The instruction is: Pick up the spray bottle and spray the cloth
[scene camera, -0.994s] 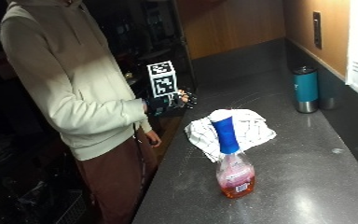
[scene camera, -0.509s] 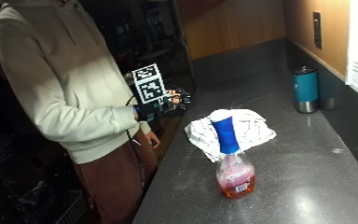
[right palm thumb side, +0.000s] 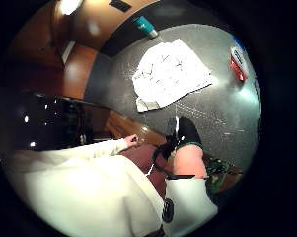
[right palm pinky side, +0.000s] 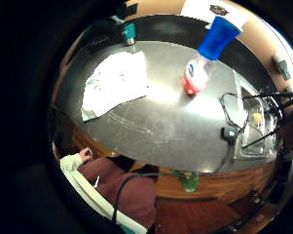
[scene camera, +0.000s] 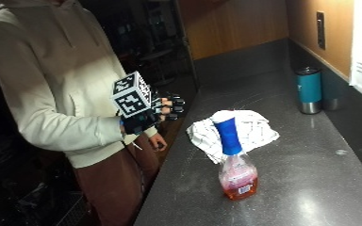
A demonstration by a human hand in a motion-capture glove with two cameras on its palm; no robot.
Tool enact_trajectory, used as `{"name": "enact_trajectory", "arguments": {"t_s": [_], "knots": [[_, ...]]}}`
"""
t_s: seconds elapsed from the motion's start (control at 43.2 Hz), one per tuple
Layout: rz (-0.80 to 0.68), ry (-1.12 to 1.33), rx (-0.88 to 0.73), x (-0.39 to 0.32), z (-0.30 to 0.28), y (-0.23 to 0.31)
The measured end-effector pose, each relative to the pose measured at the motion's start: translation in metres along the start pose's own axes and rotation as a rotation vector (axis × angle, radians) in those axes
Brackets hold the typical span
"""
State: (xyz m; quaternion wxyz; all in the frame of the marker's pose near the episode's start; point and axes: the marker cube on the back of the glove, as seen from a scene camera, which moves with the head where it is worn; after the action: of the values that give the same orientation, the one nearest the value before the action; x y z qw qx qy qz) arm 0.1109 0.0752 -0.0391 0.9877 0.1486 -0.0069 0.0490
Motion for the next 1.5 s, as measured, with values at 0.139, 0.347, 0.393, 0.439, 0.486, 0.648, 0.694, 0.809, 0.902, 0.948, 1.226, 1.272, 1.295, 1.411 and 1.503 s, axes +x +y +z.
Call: {"name": "enact_trajectory", "arguments": {"t_s": [0.139, 0.347, 0.393, 0.439, 0.486, 0.648, 0.694, 0.809, 0.902, 0.948, 1.226, 1.272, 1.295, 1.411, 1.503], "knots": [[0.028, -0.019, 0.055, 0.016, -0.009, 0.0], [0.097, -0.113, 0.159, 0.036, -0.018, -0.006], [0.116, -0.138, 0.184, 0.04, -0.018, -0.007], [0.135, -0.162, 0.207, 0.044, -0.019, -0.008], [0.153, -0.182, 0.228, 0.049, -0.02, -0.009], [0.217, -0.235, 0.295, 0.073, -0.026, -0.017], [0.231, -0.252, 0.315, 0.079, -0.026, -0.019], [0.268, -0.314, 0.375, 0.084, -0.023, -0.02], [0.302, -0.372, 0.417, 0.086, -0.02, -0.021], [0.322, -0.405, 0.435, 0.088, -0.019, -0.022], [0.431, -0.587, 0.512, 0.098, -0.011, -0.032], [0.447, -0.616, 0.524, 0.099, -0.01, -0.034], [0.455, -0.632, 0.529, 0.1, -0.01, -0.036], [0.496, -0.695, 0.552, 0.102, -0.005, -0.041], [0.517, -0.718, 0.571, 0.105, 0.001, -0.045]]}}
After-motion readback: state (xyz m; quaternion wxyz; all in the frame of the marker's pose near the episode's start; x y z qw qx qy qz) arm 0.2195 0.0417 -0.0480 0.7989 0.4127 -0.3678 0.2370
